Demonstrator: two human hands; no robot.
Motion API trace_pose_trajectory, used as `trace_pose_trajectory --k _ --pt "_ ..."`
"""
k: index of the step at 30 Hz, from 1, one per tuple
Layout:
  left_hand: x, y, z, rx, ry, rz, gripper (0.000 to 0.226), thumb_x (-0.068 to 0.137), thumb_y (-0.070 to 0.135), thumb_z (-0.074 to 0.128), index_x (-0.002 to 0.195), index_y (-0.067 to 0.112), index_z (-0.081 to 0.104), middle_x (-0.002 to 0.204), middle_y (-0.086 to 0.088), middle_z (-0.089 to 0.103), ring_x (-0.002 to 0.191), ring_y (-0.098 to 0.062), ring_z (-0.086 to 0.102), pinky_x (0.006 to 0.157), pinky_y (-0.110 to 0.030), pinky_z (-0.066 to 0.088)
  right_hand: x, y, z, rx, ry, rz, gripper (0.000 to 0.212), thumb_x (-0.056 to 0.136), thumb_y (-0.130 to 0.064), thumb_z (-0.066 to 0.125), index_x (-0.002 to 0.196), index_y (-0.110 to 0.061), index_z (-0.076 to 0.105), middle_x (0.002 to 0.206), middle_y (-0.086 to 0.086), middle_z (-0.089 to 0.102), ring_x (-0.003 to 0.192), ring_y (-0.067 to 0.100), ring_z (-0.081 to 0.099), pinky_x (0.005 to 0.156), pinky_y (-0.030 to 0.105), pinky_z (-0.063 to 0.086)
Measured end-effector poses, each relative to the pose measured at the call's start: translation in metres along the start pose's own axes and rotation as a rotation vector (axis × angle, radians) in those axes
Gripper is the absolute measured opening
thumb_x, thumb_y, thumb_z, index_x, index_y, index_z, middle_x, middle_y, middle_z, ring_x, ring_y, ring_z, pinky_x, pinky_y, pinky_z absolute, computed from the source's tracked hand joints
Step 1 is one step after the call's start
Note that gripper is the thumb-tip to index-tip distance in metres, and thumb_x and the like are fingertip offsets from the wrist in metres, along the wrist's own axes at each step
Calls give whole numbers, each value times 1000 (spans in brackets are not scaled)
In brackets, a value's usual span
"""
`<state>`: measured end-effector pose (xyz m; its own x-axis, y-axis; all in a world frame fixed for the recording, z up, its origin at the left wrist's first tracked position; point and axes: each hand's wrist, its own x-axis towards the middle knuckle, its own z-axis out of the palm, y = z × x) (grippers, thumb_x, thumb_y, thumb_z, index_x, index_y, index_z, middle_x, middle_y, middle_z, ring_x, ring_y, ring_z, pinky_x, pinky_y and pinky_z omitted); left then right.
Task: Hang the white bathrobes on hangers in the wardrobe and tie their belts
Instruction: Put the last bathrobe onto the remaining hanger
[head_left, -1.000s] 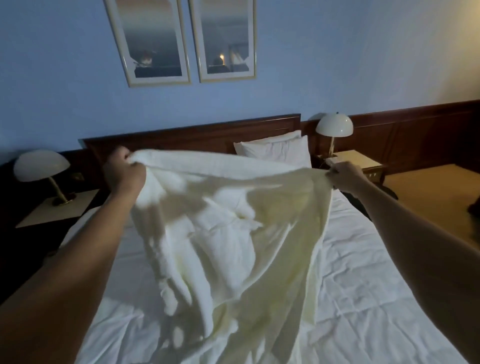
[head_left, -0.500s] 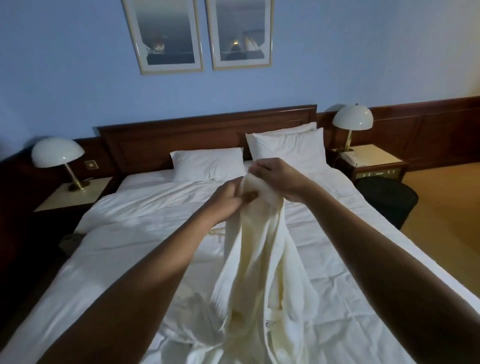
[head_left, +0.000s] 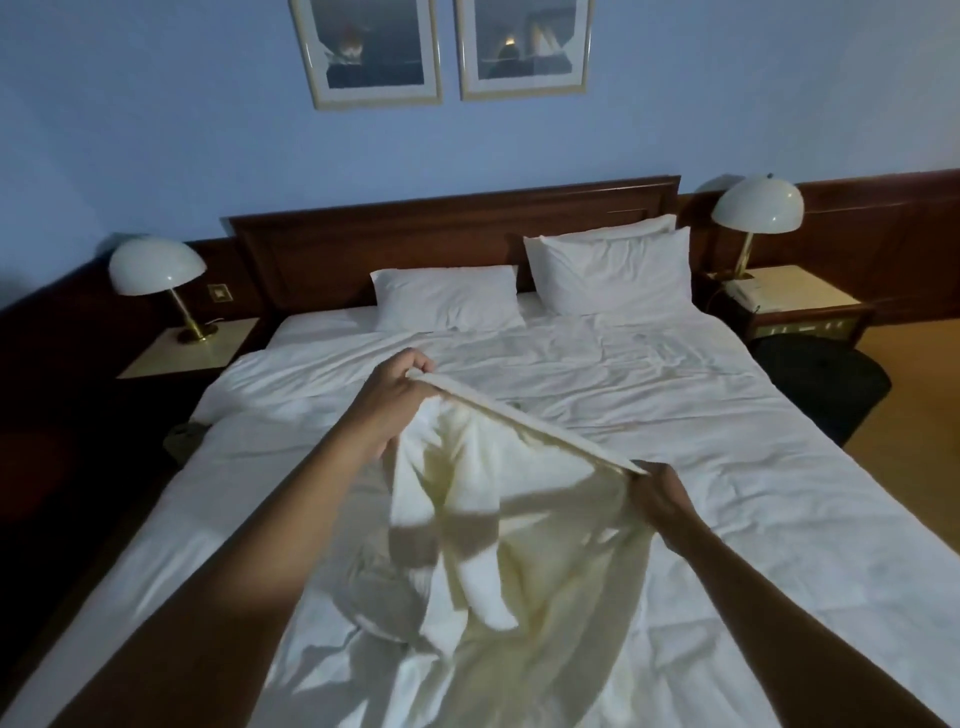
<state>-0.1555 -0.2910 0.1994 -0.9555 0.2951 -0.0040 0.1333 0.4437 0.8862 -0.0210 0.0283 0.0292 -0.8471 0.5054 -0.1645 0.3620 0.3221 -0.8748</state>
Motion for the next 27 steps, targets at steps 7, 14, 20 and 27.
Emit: trace_pose_trajectory --k 7,14,20,27 --pt "-2 -86 -4 33 -412 -251 37 97 54 61 121 27 68 116 9 74 113 -8 69 104 -25 48 20 -53 -48 121 -173 -37 22 82 -30 59 80 -13 73 81 11 71 67 26 63 60 40 44" --pt "22 -154 1 -171 -372 -486 46 96 46 63 118 6 72 109 -17 76 95 -29 75 78 -36 59 64 -52 -15 -47 -442 52 48 92 -53 67 97 -6 77 91 10 78 81 29 73 70 34 55" --pt "99 -213 46 175 -133 -266 24 99 38 64 92 17 73 87 -4 71 83 -23 63 70 -33 42 138 -3 60 -381 -282 -51 20 98 -25 60 94 -12 74 93 -1 70 92 23 61 79 35 45" --pt "182 -327 115 394 -25 -226 33 101 40 56 92 11 68 92 -9 70 92 -31 64 75 -33 37 223 85 145 -364 -64 0 23 99 -22 53 111 -15 72 108 11 74 105 35 64 89 38 51"
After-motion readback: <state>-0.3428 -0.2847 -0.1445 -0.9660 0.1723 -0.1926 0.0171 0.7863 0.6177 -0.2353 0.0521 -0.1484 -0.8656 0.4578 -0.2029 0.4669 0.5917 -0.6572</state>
